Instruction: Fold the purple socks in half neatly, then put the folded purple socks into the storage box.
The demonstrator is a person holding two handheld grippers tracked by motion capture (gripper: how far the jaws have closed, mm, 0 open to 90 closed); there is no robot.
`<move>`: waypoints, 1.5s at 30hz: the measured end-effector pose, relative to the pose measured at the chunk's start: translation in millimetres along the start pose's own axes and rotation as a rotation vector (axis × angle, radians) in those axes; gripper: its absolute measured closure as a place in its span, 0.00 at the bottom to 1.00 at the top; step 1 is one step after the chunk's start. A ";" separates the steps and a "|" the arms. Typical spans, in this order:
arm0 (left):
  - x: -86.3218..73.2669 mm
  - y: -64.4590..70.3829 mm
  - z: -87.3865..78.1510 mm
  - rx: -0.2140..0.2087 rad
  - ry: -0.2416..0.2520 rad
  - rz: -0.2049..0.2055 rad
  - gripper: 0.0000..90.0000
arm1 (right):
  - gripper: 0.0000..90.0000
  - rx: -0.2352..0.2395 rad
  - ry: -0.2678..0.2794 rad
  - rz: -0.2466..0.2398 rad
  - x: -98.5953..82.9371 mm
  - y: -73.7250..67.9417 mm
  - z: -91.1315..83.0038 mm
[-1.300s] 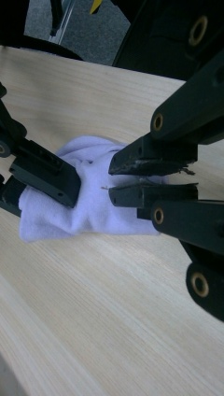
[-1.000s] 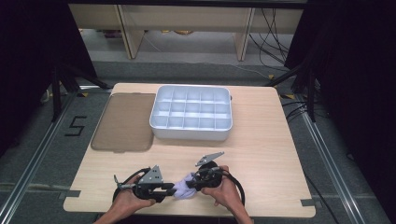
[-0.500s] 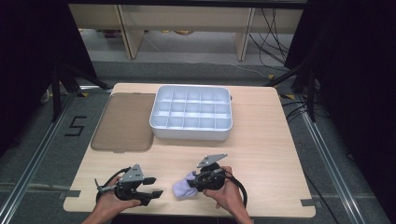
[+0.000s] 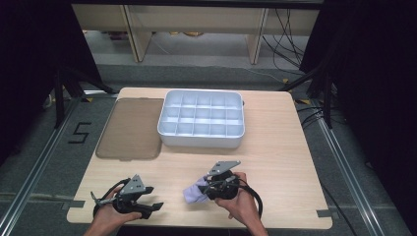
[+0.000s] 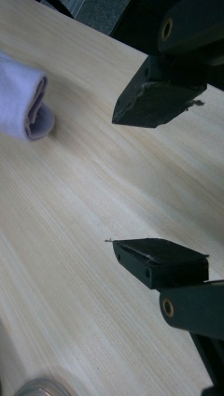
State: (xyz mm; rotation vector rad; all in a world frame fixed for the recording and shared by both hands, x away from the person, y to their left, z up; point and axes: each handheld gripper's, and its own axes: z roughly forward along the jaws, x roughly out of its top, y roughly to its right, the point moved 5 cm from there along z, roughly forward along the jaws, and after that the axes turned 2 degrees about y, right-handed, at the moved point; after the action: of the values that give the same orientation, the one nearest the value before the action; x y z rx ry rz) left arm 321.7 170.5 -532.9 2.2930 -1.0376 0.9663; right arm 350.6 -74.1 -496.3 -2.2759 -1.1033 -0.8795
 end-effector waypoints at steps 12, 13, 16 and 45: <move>-3.3 -4.1 -0.1 0.005 0.005 -0.015 0.34 | 0.80 -0.022 0.009 -0.022 6.5 3.9 -4.1; -4.9 -5.9 -0.3 0.013 -0.011 -0.007 0.34 | 0.80 -0.020 -0.009 -0.022 6.7 4.5 -6.8; -4.9 -5.8 -1.2 0.014 -0.010 -0.007 0.31 | 0.80 -0.022 0.010 -0.010 8.7 5.8 -8.1; -5.7 -4.9 0.4 0.024 -0.008 -0.012 0.24 | 0.80 -0.121 0.018 0.004 36.2 56.2 -46.5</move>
State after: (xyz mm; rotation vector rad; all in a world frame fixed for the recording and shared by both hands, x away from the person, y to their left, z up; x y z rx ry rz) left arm 323.0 175.9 -537.9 2.3215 -1.0193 0.9704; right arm 397.2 -117.2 -445.3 -2.3622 -1.0632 -0.9880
